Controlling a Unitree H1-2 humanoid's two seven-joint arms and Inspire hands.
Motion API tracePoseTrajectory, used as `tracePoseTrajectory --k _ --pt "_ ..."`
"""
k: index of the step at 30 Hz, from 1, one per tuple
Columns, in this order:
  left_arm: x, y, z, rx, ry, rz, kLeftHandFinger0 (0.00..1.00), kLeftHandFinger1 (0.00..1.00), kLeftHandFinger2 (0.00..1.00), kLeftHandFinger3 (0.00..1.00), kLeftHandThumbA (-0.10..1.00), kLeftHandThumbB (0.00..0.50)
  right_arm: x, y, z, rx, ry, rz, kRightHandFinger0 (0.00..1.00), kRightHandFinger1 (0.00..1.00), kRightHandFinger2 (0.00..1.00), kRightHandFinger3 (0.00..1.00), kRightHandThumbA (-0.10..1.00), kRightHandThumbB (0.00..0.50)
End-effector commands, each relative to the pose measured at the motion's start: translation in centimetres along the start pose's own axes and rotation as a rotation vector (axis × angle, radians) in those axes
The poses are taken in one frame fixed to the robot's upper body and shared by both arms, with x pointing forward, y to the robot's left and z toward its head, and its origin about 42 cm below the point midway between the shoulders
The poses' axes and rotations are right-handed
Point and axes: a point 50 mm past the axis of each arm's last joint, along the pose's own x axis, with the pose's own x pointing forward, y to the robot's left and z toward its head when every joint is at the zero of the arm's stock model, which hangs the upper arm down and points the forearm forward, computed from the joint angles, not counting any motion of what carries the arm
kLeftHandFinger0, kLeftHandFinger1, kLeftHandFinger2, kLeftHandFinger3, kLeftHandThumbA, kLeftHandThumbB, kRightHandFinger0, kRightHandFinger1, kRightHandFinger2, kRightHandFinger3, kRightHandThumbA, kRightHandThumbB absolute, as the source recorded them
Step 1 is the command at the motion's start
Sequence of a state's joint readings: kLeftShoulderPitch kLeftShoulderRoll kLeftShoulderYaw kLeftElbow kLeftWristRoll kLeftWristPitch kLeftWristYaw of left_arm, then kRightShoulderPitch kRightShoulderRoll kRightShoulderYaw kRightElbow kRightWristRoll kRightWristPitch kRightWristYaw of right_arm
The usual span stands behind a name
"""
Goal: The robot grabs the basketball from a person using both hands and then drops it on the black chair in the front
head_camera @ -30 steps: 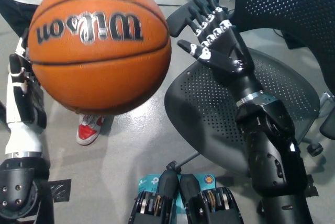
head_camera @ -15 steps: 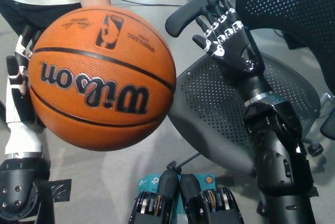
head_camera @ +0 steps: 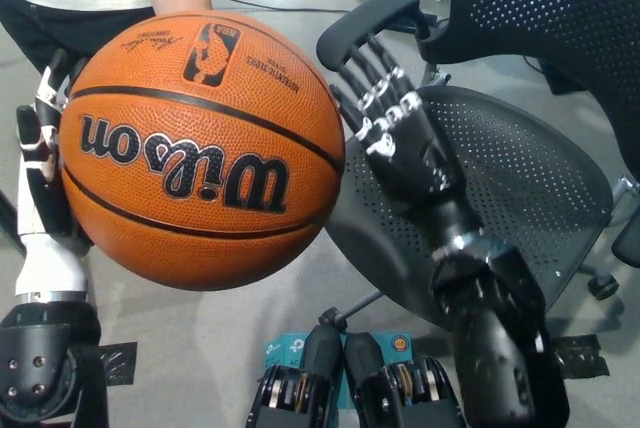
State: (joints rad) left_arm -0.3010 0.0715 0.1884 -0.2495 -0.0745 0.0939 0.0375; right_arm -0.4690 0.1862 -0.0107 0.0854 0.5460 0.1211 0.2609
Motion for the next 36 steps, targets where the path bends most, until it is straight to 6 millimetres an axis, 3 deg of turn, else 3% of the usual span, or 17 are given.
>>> tracePoseTrajectory --k 1,4,8,14,18,28,33,36 --pt "0.5 -0.9 1.2 -0.016 -0.045 -0.014 1.0 1.0 1.0 1.0 1.0 0.106 -0.5 2.9 0.9 0.015 -0.051 0.115 1.0 1.0 1.0 1.0 1.0 0.471" --pt "0.7 -1.1 1.4 -0.028 -0.046 -0.02 1.0 1.0 1.0 1.0 1.0 0.107 -1.7 3.5 1.1 0.031 -0.061 0.157 1.0 1.0 1.0 1.0 1.0 0.5" --pt "0.4 -1.1 1.6 -0.026 -0.043 -0.02 1.0 1.0 1.0 1.0 1.0 0.094 -3.0 4.3 2.2 0.029 -0.087 0.2 1.0 1.0 1.0 1.0 1.0 0.5" --pt "0.1 -1.7 1.8 -0.047 -0.04 -0.029 1.0 1.0 1.0 1.0 1.0 0.077 -3.4 5.6 3.9 0.065 -0.129 0.24 1.0 1.0 1.0 1.0 1.0 0.5" --pt "0.2 -1.9 2.0 -0.053 -0.043 -0.032 1.0 1.0 1.0 1.0 1.0 0.079 -3.0 6.3 4.1 0.057 -0.13 0.253 1.0 1.0 1.0 1.0 1.0 0.497" --pt "0.1 -3.0 2.3 -0.067 -0.058 -0.056 1.0 1.0 1.0 1.0 1.0 0.072 -0.9 7.6 0.3 0.028 -0.052 0.275 1.0 1.0 1.0 1.0 1.0 0.496" --pt "0.1 -3.7 2.4 -0.059 -0.056 -0.058 1.0 1.0 1.0 1.0 1.0 0.069 0.6 9.2 -1.2 0.056 -0.022 0.274 1.0 1.0 1.0 1.0 1.0 0.5" --pt "0.0 -4.1 2.4 -0.05 -0.058 -0.068 1.0 1.0 1.0 1.0 1.0 0.067 1.7 10.1 -2.3 -0.013 -0.042 0.266 1.0 1.0 1.0 1.0 1.0 0.479"
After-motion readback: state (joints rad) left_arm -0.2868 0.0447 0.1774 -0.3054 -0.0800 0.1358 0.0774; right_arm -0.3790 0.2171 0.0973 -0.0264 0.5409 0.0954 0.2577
